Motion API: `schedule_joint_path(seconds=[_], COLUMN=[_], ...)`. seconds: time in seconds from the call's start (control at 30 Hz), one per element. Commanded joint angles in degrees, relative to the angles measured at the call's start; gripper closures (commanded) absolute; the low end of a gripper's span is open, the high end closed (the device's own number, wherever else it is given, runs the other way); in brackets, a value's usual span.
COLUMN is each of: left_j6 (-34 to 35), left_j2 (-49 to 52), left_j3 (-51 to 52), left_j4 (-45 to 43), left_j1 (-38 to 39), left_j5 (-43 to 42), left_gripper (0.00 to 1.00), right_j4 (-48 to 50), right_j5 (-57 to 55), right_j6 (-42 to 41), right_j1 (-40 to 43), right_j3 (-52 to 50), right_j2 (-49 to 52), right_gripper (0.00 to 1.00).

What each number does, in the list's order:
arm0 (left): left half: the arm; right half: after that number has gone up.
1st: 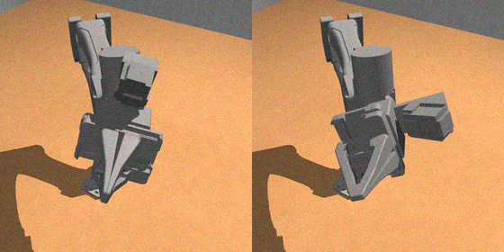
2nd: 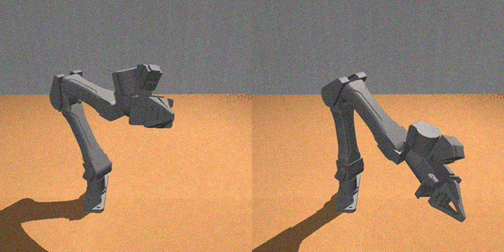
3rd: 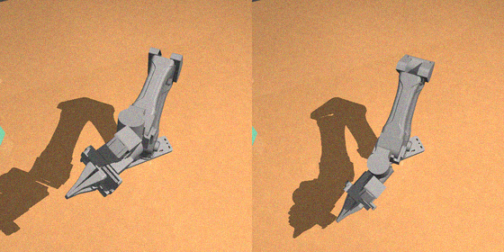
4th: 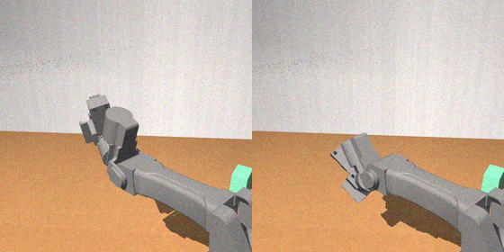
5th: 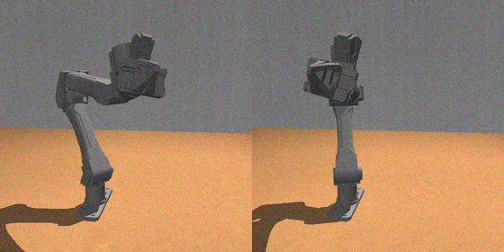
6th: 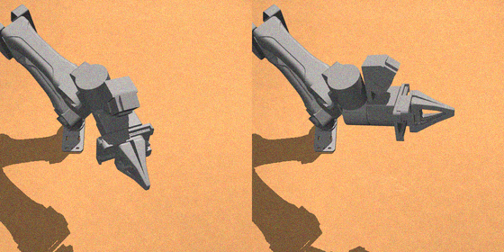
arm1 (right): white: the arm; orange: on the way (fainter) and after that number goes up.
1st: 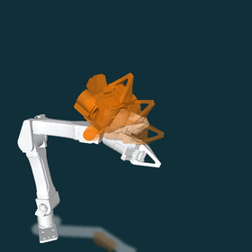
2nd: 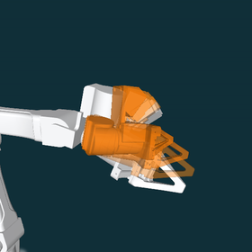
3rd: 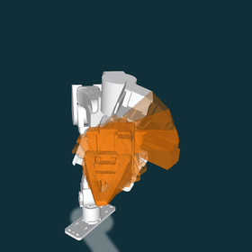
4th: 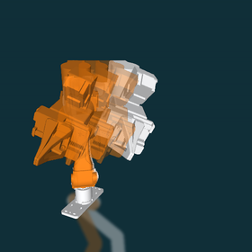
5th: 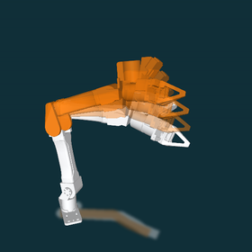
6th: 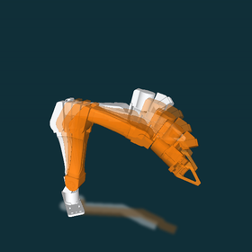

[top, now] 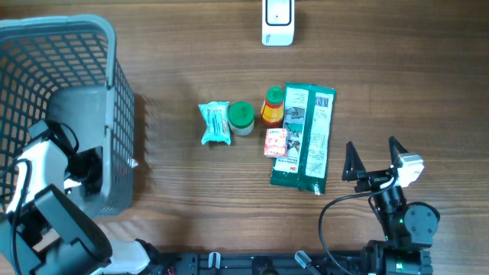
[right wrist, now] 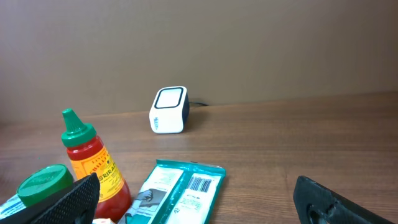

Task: Scan the item barcode
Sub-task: 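Return the left gripper to the basket and grasp the red stick packet, then carry the red stick packet forward and drop it on the table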

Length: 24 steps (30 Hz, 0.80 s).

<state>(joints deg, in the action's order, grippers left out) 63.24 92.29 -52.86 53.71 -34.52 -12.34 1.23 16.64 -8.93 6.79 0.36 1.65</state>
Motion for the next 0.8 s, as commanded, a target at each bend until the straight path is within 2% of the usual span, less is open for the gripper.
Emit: schedule_joint_path(seconds=[0.0, 0.1, 0.17, 0.23, 0.37, 0.53, 0.63, 0.77], left_j6=[-1.6, -1.6, -1.7, -5.7, -17.0, -19.4, -19.4, -19.6], left_j2=[-8.1, -14.8, -20.1, -23.9, -30.6, -34.6, -35.0, -35.0], left_j3=[-0.8, -1.7, -1.9, -1.9, -2.7, -8.4, -14.5, -20.1], left_j4=[-3.3, -6.8, -8.1, -9.9, -17.2, -20.8, -20.8, -23.4], left_j1=[1.0, 1.0, 1.0, 1.0, 1.0, 1.0, 1.0, 1.0], left_j5=[-5.5, -0.9, 5.9, 10.0, 10.8, 10.6, 6.0, -12.1], left_gripper=[0.96, 0.96, 0.96, 0.96, 0.96, 0.96, 0.96, 0.96], right_j4=[0.1, 0.1, 0.1, 0.1, 0.1, 0.1, 0.1, 0.1], right_j5=[-0.4, -0.4, -0.4, -0.4, -0.4, -0.4, -0.4, -0.4], right_j6=[-0.1, -0.1, -0.1, -0.1, -0.1, -0.1, -0.1, -0.1], right_j1=[0.1, 0.1, 0.1, 0.1, 0.1, 0.1, 0.1, 0.1], right_j3=[-0.1, -0.1, -0.1, -0.1, -0.1, -0.1, -0.1, -0.1], right_j2=[-0.2, -0.2, -0.2, -0.2, 0.0, 0.0, 0.0, 0.0], right_gripper=[0.0, 0.0, 0.0, 0.0, 0.0, 0.0, 0.0, 0.0])
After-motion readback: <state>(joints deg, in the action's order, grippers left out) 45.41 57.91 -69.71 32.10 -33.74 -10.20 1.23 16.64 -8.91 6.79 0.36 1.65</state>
